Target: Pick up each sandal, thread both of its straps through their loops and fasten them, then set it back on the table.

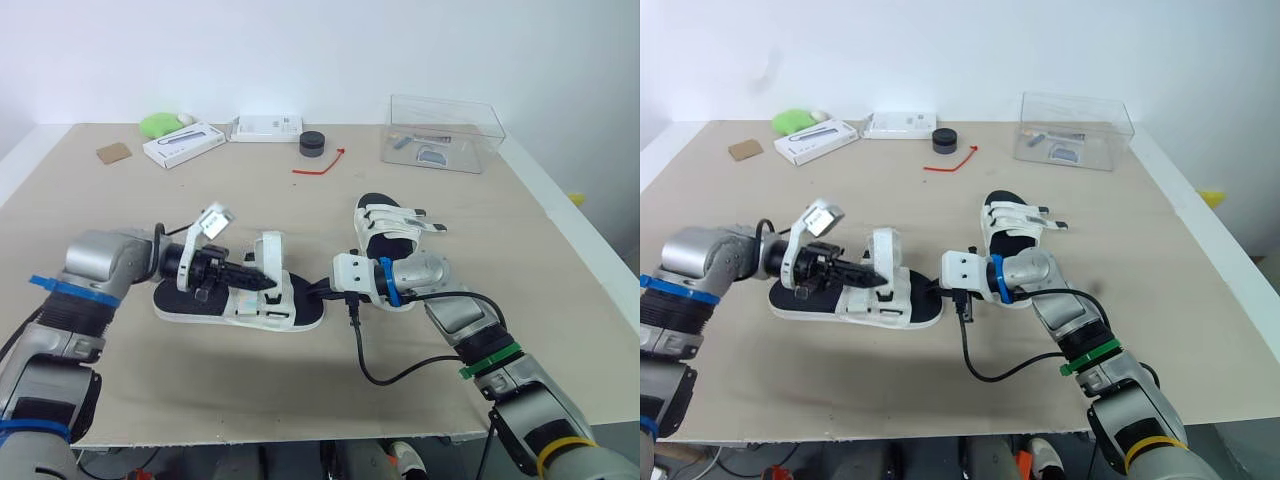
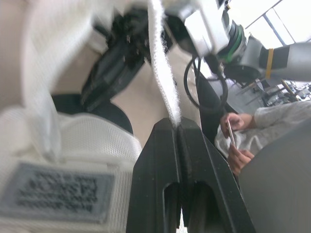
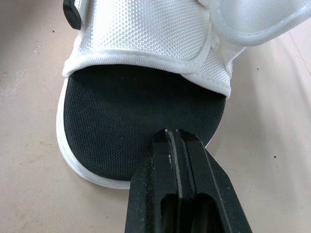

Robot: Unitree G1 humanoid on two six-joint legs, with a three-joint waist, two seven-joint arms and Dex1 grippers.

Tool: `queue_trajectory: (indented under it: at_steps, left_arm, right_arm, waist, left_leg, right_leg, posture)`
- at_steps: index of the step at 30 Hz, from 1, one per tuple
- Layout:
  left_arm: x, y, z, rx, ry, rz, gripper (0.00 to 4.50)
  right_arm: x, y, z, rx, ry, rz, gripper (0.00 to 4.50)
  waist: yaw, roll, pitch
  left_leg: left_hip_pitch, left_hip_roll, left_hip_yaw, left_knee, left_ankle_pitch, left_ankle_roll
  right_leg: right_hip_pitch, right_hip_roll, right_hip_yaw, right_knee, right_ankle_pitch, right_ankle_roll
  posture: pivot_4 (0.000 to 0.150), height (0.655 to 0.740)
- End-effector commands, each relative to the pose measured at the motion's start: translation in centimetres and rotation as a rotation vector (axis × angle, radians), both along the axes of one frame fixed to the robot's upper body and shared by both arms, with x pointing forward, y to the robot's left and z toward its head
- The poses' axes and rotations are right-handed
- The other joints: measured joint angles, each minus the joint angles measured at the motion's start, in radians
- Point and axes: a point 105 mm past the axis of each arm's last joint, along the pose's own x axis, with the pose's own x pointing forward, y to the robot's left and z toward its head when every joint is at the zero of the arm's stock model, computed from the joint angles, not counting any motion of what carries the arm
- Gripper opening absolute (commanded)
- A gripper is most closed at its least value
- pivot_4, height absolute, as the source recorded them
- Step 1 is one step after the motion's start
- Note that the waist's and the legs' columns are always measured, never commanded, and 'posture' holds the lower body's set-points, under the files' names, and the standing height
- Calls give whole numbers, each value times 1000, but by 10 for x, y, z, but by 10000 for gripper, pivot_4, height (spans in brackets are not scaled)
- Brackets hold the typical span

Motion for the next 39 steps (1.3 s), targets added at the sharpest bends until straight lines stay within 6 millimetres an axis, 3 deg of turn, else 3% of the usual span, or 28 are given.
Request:
queue_trajectory:
  at_steps: [1, 8, 14, 27, 32, 39]
  left_arm:
    - [1, -2, 5, -5, -27, -6, 395]
    - [-11, -5, -20, 63, 7, -62, 395]
    - [-13, -5, -24, 68, 29, -67, 395]
    - [6, -9, -43, 157, -29, 8, 395]
    - [13, -8, -44, 161, -46, 24, 395]
    - [-4, -12, -29, 102, -58, -86, 395]
  right_arm:
    - [4, -11, -15, -62, 27, -52, 0]
    - [3, -12, -17, -67, 29, -52, 0]
    - [2, -14, -17, -69, 26, -54, 0]
    - [4, -14, -16, -74, 20, -58, 0]
    - [5, -14, -15, -73, 19, -58, 0]
    - [6, -15, -15, -72, 17, -63, 0]
  waist:
    - [0, 0, 0]
    - [0, 0, 0]
    - [0, 0, 0]
    - [0, 0, 0]
    - [1, 0, 0]
    - [0, 0, 0]
  left_leg:
    - [0, 0, 0, 0, 0, 0]
    - [0, 0, 0, 0, 0, 0]
    - [0, 0, 0, 0, 0, 0]
    - [1, 0, 0, 0, 0, 0]
    - [2, 0, 0, 0, 1, 1]
    - [1, 0, 0, 0, 1, 2]
  right_leg:
    - [0, 0, 0, 0, 0, 0]
    - [0, 0, 0, 0, 0, 0]
    - [0, 0, 0, 0, 0, 0]
    - [1, -1, 0, 0, 0, 0]
    - [2, -1, 0, 0, 1, 0]
    - [2, 0, 1, 0, 2, 1]
  posture:
    - [1500, 7400]
    - [1500, 7400]
    - [1500, 7400]
    - [1500, 7400]
    - [1500, 7400]
    - [1500, 7400]
